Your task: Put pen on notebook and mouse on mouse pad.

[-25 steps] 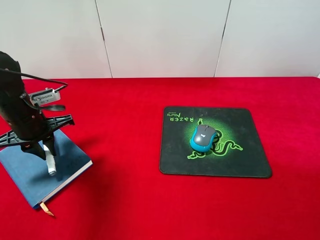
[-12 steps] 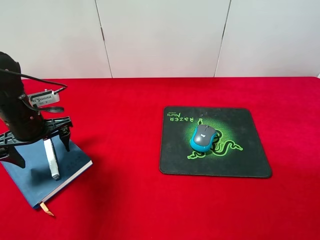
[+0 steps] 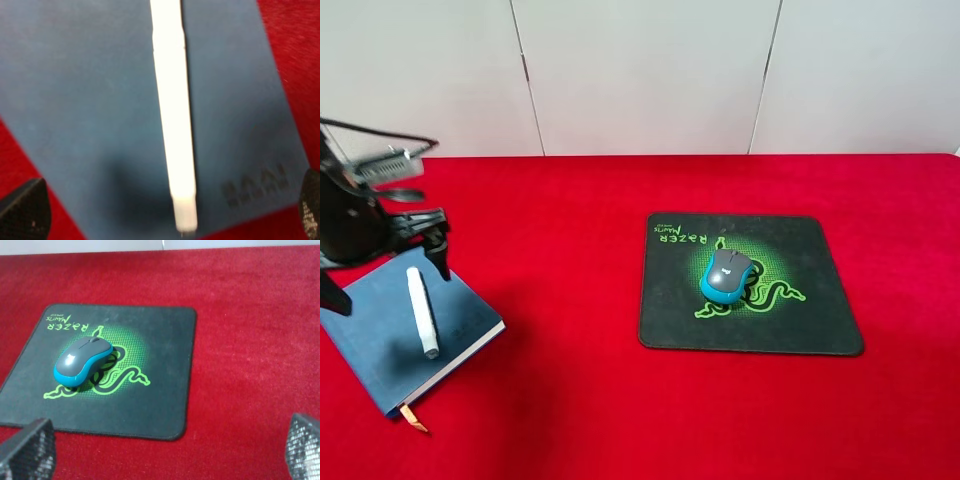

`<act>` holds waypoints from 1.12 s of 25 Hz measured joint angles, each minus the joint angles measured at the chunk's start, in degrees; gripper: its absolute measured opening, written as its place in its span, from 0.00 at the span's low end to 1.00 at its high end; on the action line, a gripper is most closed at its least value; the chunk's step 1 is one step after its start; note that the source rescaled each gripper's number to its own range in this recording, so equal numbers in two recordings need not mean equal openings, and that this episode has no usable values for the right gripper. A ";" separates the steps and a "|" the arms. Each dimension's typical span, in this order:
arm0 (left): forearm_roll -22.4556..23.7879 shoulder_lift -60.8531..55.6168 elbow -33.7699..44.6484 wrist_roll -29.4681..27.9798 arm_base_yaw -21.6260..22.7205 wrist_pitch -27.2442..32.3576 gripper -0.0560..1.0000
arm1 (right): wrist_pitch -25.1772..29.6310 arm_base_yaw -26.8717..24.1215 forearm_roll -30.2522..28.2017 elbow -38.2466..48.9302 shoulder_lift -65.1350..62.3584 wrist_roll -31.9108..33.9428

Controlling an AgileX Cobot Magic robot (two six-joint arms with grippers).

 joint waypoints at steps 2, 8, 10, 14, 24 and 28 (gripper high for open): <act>0.00 -4.05 0.00 1.84 0.00 2.32 1.00 | 0.00 0.00 0.00 0.00 0.00 0.00; 0.10 -18.57 0.00 10.05 0.00 8.25 1.00 | 0.00 0.00 0.00 0.00 0.00 0.00; -0.02 -23.73 0.00 13.04 0.00 9.54 1.00 | 0.00 0.00 0.00 0.00 0.00 0.00; -0.02 -35.07 0.00 18.25 0.00 11.19 1.00 | 0.00 0.00 0.00 0.00 0.00 0.00; -3.78 -56.42 0.07 32.32 0.00 24.84 1.00 | 0.00 0.00 0.00 0.00 0.00 0.00; -5.50 -60.43 0.27 39.64 0.95 26.08 1.00 | 0.00 0.00 0.00 0.00 0.00 0.00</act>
